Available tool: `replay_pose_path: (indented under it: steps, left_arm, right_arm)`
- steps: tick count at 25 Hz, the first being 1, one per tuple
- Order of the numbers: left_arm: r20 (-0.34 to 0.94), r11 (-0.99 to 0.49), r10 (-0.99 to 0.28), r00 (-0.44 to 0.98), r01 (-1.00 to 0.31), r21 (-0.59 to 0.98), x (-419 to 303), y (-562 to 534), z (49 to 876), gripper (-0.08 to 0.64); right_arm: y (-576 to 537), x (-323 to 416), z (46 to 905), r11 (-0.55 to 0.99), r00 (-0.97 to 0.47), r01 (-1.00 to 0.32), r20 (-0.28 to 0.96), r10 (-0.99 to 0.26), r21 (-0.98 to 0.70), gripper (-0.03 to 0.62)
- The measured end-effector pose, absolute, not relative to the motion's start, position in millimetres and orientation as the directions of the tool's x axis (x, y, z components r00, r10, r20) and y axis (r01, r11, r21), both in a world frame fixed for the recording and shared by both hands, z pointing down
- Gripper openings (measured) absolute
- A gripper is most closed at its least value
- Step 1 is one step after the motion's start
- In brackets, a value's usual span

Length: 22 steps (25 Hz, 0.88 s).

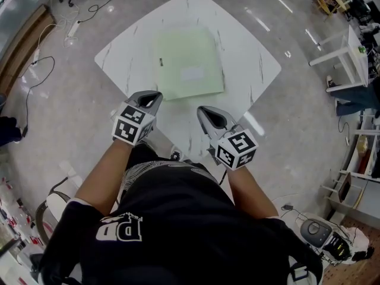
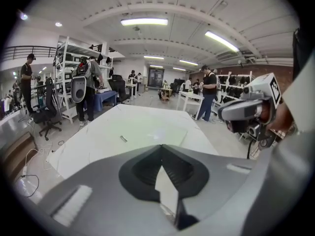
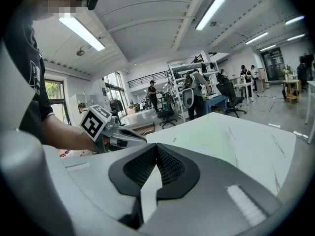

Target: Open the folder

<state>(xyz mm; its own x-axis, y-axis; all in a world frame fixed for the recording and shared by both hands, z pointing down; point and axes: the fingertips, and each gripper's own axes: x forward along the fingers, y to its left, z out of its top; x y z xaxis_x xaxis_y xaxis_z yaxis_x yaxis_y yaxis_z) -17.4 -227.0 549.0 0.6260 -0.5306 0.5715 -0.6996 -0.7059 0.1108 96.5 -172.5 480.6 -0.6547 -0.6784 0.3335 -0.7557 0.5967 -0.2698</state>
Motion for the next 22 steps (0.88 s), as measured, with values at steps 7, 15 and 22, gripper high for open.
replay_pose_path:
  steps: [7,15,22]
  left_arm:
    - [0.623,-0.708,-0.484,0.615,-0.693,0.134,-18,-233,582,0.052]
    - [0.667,-0.741,-0.413,0.62,-0.655,0.151,-13,-234,612,0.052]
    - [0.679,-0.75,-0.387,0.624,-0.641,0.161,-12,-239,627,0.052]
  right_arm:
    - [-176,92,486,0.592,-0.65,-0.76,0.351,-0.674,-0.27,0.0]
    - [-187,85,494,0.578,-0.637,-0.77,0.383,-0.669,-0.271,-0.001]
    - [-194,87,498,0.558,-0.617,-0.786,0.403,-0.676,-0.266,0.0]
